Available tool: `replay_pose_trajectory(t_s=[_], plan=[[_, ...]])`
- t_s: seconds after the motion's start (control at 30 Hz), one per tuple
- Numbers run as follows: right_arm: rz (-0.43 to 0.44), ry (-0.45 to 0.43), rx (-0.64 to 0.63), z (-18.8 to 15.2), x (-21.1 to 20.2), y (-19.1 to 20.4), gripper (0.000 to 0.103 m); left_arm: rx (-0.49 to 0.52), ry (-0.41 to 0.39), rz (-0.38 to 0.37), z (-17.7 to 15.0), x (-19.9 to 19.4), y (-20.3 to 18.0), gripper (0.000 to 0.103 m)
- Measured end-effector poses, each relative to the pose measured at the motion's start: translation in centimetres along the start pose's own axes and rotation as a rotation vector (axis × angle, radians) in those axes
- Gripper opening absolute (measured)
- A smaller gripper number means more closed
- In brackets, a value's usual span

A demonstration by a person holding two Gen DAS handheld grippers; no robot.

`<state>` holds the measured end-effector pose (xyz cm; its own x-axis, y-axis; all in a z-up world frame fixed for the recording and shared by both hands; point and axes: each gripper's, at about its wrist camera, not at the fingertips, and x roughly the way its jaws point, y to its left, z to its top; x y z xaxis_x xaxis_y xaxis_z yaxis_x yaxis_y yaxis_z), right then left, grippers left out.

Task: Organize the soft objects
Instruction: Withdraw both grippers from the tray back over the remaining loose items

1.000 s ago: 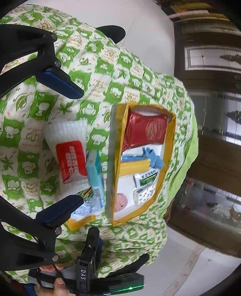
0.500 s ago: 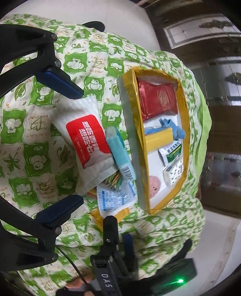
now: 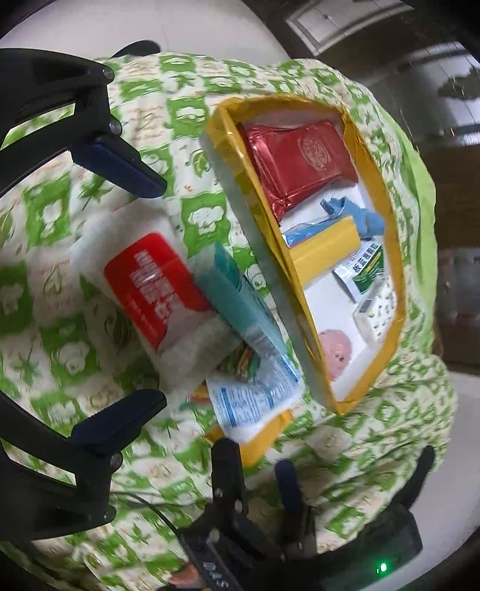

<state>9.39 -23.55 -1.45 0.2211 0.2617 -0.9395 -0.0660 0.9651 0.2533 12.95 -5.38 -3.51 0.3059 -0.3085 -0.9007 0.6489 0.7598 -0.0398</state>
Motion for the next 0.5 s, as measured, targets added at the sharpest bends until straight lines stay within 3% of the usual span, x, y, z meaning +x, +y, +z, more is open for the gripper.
replay_pose_trajectory(t_s=[0.1, 0.23, 0.5], plan=[[0.005, 0.014, 0.004, -0.1, 0.5, 0.1, 0.098, 0.028, 0.021, -0.003, 0.8, 0.4, 0.4, 0.103], [0.010, 0.042, 0.032, -0.1, 1.4, -0.2, 0.081, 0.041, 0.039, -0.031, 1.4, 0.8, 0.7, 0.103], [0.023, 0.065, 0.044, 0.1, 2.5, 0.0, 0.081, 0.039, 0.075, -0.077, 1.2, 3.0, -0.1, 0.103]])
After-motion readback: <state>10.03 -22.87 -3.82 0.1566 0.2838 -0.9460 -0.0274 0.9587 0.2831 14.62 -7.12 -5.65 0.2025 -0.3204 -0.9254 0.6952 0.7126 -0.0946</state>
